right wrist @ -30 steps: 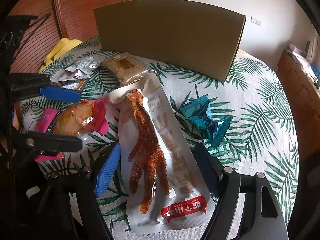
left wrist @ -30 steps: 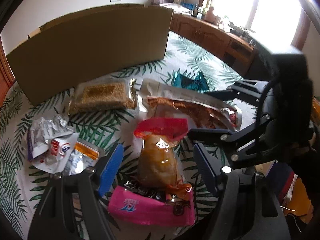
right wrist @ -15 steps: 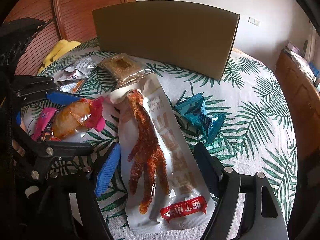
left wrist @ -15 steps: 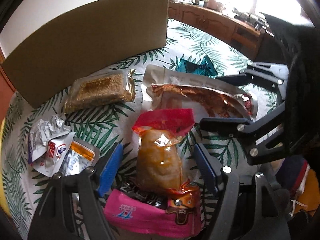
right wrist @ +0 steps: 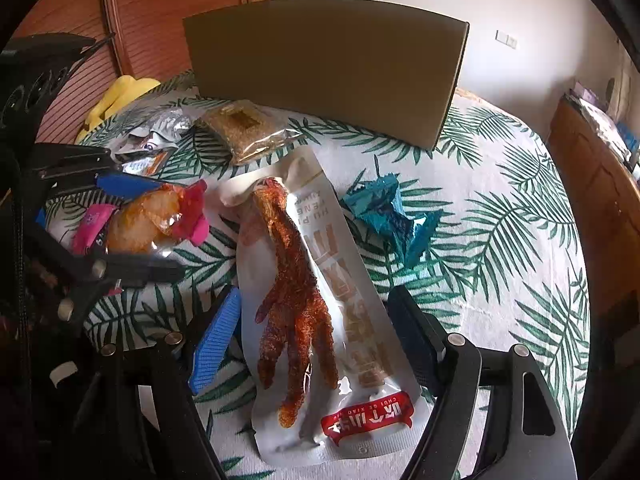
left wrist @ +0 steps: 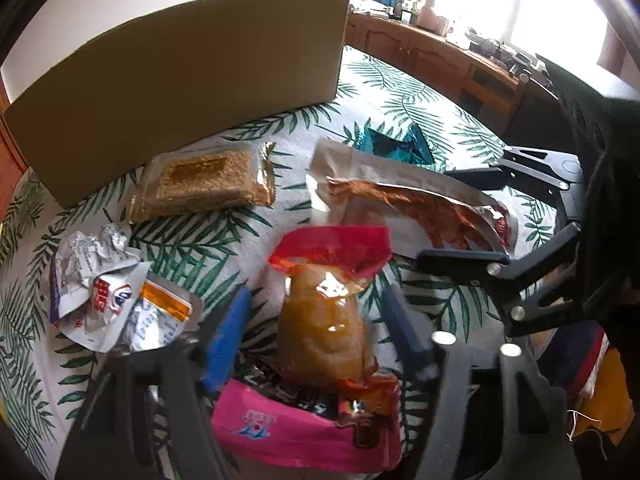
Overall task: Organize snacks
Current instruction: 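Grasp the pink-and-red pastry bag with the left tool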
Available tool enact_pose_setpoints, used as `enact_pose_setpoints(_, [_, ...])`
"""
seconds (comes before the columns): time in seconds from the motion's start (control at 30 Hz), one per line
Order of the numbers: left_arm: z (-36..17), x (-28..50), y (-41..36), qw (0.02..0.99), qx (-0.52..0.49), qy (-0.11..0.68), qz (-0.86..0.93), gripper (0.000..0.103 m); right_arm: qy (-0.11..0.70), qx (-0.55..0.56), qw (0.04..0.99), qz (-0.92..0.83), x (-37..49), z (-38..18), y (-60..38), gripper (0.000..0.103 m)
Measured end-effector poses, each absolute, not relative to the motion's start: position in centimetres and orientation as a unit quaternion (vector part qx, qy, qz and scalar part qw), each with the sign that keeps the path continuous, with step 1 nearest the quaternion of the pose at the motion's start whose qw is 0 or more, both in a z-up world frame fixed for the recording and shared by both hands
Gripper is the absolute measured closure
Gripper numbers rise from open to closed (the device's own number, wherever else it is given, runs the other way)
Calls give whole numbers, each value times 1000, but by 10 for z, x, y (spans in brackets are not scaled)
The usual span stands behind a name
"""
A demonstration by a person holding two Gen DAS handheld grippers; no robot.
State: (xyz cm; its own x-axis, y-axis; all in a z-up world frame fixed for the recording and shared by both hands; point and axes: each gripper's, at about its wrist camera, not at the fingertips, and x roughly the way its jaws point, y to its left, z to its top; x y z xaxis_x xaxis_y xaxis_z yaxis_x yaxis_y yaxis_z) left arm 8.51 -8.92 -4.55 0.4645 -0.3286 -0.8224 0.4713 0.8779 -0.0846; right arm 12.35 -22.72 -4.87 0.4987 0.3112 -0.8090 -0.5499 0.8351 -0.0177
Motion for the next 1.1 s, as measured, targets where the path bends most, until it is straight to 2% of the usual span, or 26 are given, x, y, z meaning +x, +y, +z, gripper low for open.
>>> enact_pose_setpoints(0.07, [-45, 84, -88, 852, 76, 459, -240, 59, 435, -139, 854, 251, 123, -49, -228, 25])
enact_pose_setpoints(0.17, [-45, 83, -87, 856, 76, 454, -235, 64, 436, -141, 853, 249, 123, -48, -226, 24])
enact_pose_setpoints(0.77, [-39, 73, -79, 867, 60, 432, -241, 65, 450, -146, 843, 254, 142, -49, -212, 24])
enact_pose_setpoints(1.1, [-28, 71, -70, 874, 46, 419, -242, 68, 445, -166, 841, 260, 136, -46, -205, 37])
